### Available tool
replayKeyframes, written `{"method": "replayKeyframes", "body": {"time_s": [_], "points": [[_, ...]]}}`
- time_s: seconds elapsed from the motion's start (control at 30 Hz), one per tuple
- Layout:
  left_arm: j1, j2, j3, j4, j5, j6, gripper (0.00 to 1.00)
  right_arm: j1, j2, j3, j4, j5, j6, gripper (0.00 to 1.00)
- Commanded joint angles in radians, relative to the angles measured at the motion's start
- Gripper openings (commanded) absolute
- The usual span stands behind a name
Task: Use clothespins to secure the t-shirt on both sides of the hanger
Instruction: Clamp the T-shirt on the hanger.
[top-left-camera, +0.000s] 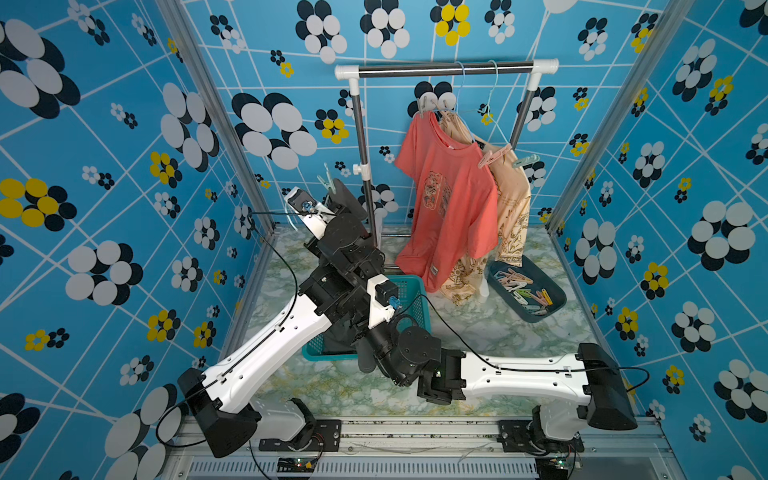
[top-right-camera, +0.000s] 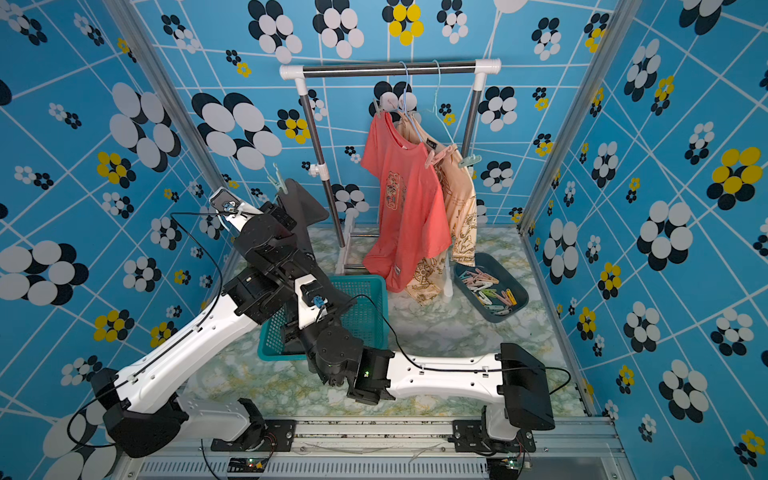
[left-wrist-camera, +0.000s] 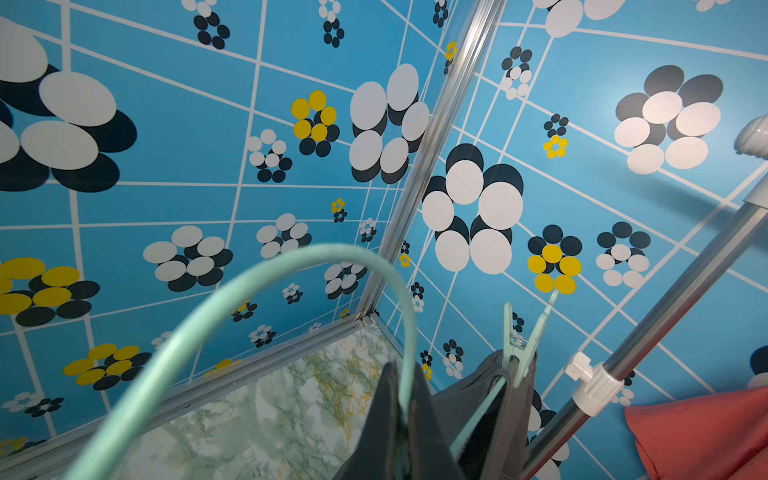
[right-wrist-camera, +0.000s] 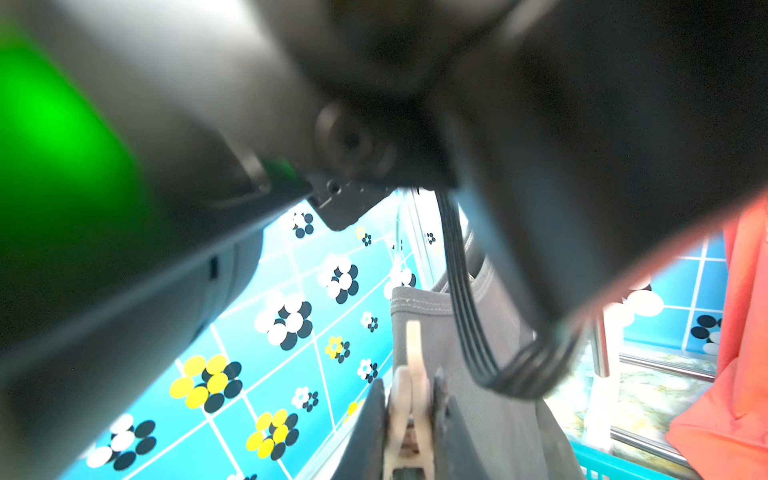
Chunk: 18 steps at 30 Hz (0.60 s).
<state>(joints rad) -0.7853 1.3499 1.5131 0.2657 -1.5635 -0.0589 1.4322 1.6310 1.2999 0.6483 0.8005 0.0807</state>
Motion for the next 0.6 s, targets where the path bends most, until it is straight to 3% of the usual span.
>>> {"method": "replayKeyframes", "body": {"time_s": [0.0, 0.57], "points": [[-0.028, 0.024, 0.016, 0.044, -0.082, 0.026, 0.00, 0.057, 0.077, -0.047, -0.274, -0.176, -0.189, 0.00], [-0.031, 0.035, 0.015, 0.089, -0.087, 0.071, 0.00, 0.108, 0.147, -0.002, -0.287, -0.155, -0.421, 0.00]]}}
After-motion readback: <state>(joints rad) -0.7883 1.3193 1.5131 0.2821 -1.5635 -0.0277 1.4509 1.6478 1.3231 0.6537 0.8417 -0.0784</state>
